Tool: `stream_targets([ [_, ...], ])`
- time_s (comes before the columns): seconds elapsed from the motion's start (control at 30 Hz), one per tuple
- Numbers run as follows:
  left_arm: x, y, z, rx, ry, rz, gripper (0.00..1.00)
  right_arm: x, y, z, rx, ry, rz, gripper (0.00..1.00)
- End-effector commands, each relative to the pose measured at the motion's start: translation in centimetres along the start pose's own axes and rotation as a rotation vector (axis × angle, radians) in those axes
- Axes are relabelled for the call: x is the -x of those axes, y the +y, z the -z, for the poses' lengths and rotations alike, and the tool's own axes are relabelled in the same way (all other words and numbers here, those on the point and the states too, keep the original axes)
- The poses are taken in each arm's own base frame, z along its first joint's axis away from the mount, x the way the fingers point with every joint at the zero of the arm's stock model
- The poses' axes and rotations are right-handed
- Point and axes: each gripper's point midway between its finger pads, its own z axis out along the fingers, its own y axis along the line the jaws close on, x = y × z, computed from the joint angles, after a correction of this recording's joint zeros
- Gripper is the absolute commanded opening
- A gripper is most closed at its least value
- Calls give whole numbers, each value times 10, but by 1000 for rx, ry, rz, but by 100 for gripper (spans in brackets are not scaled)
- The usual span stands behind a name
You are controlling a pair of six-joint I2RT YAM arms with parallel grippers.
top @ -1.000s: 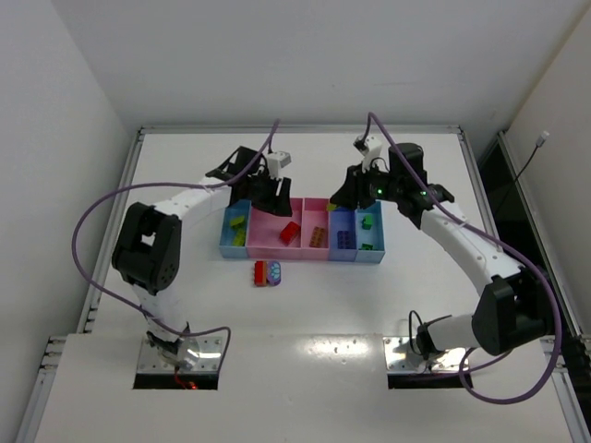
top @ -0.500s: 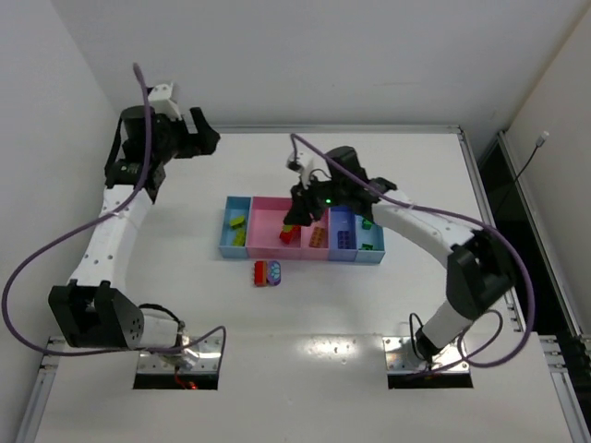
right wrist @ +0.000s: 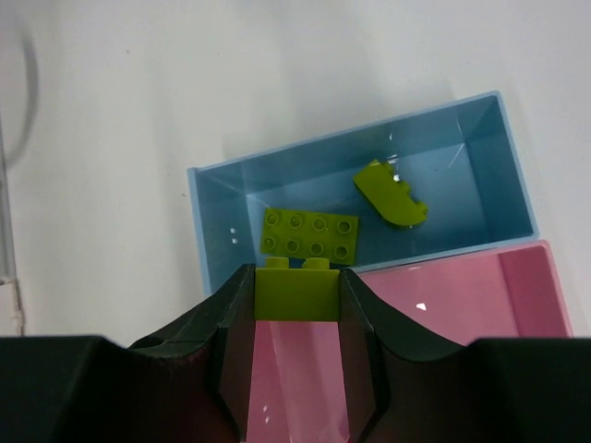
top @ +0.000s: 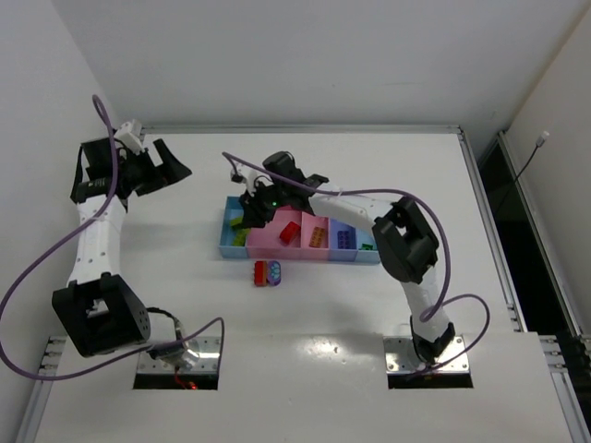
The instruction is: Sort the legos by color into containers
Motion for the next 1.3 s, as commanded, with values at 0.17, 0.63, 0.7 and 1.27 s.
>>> stream_targets([
  [0.17,-18,-11,3,-85,68,-45,100,34,-2,-20,-14,-69,115,0],
  [0.63,-34,-8,1,-123,128,-116,100,29,-11,-39,-84,-47,125,70],
  [0.7,-40,-19,5,-195,138,-151,100,39,-8,-32,-88,-69,136,71],
  [1.27,-168,-57,62,-676,532,-780,92,41,-5,170,-431,-176,39,72],
])
